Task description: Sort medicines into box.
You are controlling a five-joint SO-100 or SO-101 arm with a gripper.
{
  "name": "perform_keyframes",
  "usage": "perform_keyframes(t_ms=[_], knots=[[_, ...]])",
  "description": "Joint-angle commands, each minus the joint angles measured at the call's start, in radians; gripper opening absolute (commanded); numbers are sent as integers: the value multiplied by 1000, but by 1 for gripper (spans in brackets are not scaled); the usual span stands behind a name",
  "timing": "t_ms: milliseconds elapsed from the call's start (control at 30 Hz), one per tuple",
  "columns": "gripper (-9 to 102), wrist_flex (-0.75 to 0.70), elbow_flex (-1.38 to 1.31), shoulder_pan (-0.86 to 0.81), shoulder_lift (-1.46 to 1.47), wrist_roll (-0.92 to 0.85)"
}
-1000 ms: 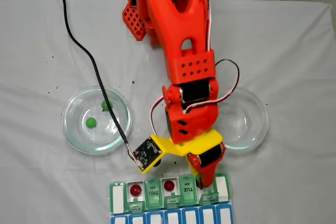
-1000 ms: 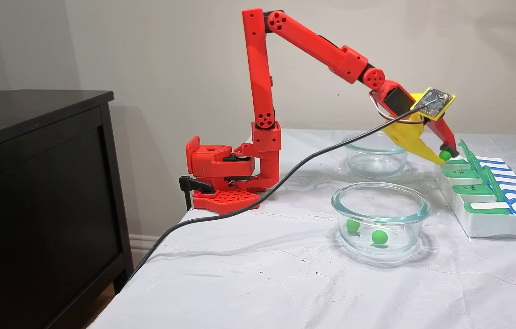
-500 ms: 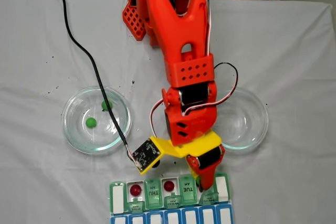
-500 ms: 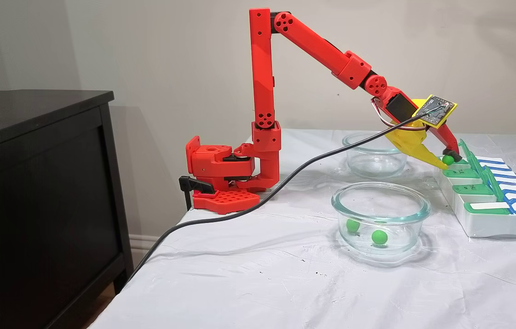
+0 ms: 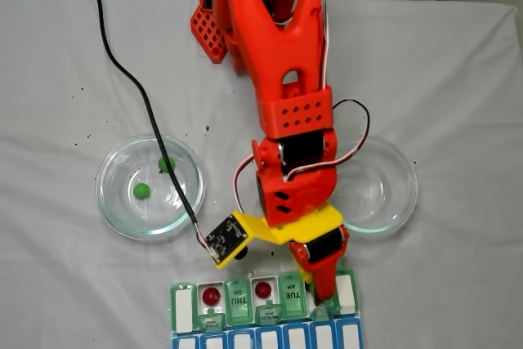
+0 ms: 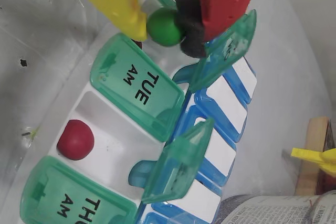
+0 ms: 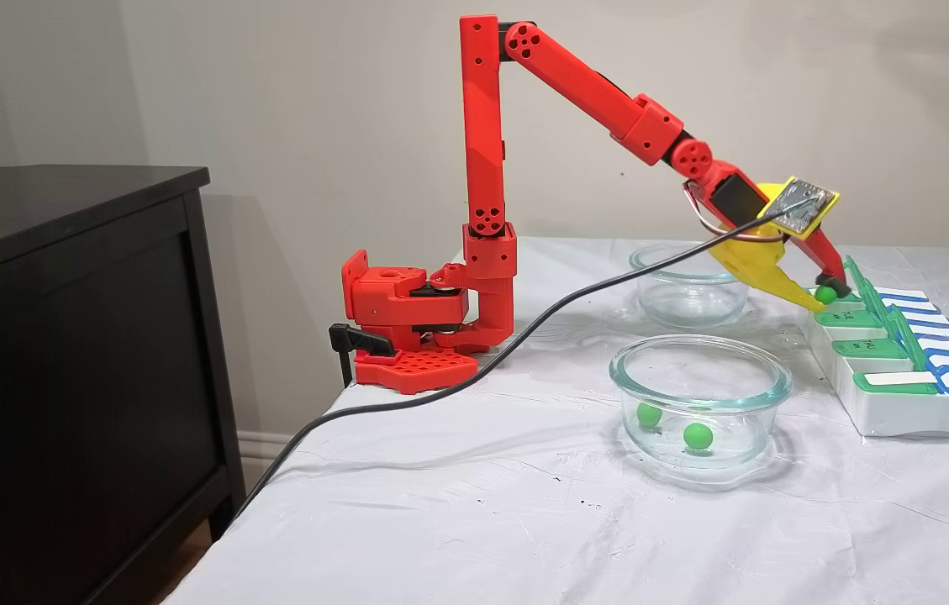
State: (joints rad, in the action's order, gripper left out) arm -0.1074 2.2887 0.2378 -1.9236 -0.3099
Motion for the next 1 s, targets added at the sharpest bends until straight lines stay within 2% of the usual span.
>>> perform_keyframes(t_ms=[0,100,200,267,300,433,600,767,967], knots=[[22,-23,-84,-5,-29,6],[26,-58,-81,-9,-71,6],[24,-109,-72,-12,-137,-8],[11,-166,-74,-23,-198,-11],[1,-206,-84,-31,-222,-11],[0,-440,-163,-80,-333,-32],[0,-663,-232,-170,-454,-133],[0,-985,-426,-350,-382,-344],[0,-1080,-430,-499,-302,-704]])
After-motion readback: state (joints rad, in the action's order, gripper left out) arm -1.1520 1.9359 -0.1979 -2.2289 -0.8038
